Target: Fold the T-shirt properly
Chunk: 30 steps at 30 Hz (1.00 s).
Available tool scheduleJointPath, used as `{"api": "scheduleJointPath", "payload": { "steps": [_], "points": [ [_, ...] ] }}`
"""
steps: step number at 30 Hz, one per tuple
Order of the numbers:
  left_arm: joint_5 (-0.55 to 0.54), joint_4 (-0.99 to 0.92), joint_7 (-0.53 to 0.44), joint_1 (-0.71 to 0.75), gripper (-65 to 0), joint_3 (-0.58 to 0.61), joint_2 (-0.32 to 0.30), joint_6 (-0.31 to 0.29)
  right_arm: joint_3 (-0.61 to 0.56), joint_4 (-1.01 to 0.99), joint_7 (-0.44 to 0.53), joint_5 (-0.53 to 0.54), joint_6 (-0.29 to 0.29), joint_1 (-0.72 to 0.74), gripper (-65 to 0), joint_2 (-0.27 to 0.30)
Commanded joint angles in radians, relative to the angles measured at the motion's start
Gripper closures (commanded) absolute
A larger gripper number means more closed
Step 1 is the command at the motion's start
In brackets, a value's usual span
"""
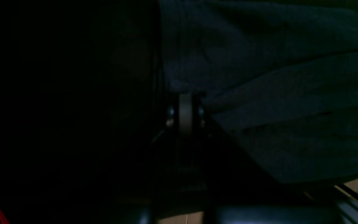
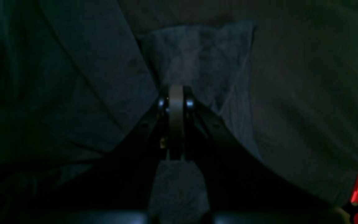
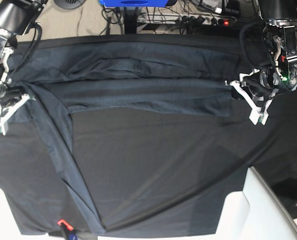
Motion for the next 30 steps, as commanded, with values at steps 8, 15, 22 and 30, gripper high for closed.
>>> {"api": "scheduleJointPath", "payload": {
  "steps": [8,15,22,30],
  "points": [
    [-0.008,0.023,-0.014,-0.008,-30.8,-0.011,-0.017,-0.001,0.002,0.014,0.026,0.007,-0.003,0.014,0.0,0.013],
    [-0.008,0.061,-0.06,-0.008,-65.0,-0.023,-0.023,-0.001,-0.004,-0.008,0.026,0.007,0.003,0.088,-0.3,0.016],
    [-0.017,0.064,-0.061,0.048,-65.0,-0.343,0.035,-0.01,-0.205,-0.425,0.134,0.007,0.005,0.329,-23.4,0.128],
    [-0.017,0.06,-0.069,0.229,-65.0,-0.63,0.055,-0.341,-0.262,-0.835,0.355,0.005,0.003,0.514,-45.5,0.168]
  ]
}}
